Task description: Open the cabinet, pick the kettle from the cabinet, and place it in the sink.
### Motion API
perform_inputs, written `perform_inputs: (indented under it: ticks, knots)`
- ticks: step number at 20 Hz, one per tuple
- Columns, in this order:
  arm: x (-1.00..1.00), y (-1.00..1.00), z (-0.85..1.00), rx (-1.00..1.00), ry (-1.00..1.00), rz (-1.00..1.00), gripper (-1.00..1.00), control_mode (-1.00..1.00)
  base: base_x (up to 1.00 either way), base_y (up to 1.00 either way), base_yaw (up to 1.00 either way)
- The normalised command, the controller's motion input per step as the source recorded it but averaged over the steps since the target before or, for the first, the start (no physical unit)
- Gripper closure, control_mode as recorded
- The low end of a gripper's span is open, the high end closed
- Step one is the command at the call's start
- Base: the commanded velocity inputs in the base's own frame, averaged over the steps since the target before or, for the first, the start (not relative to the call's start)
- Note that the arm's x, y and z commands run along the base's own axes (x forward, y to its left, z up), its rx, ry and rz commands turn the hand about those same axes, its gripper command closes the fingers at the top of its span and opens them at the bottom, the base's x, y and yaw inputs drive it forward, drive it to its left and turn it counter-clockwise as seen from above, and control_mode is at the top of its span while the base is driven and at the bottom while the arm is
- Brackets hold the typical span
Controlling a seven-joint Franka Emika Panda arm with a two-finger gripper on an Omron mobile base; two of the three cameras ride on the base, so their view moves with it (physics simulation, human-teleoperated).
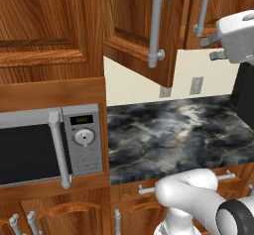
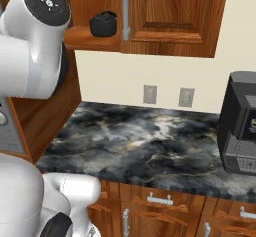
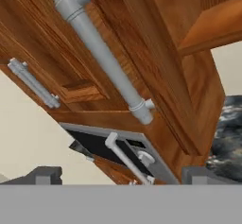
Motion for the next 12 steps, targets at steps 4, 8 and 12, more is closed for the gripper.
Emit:
perform_inputs:
  ticks: [4, 8, 12]
  knots:
    - [0.14, -0.28, 0.01, 0.14, 0.18, 0.08, -1.00, -1.00, 0.00, 0.00, 0.00]
    - [0.29, -0.20, 0.00, 0.28, 0.00, 0.16, -1.00, -1.00, 0.00, 0.00, 0.00]
    - [0.50, -0.01, -0.14, 0.24, 0.00, 0.12, -1.00, -1.00, 0.00, 0.00, 0.00]
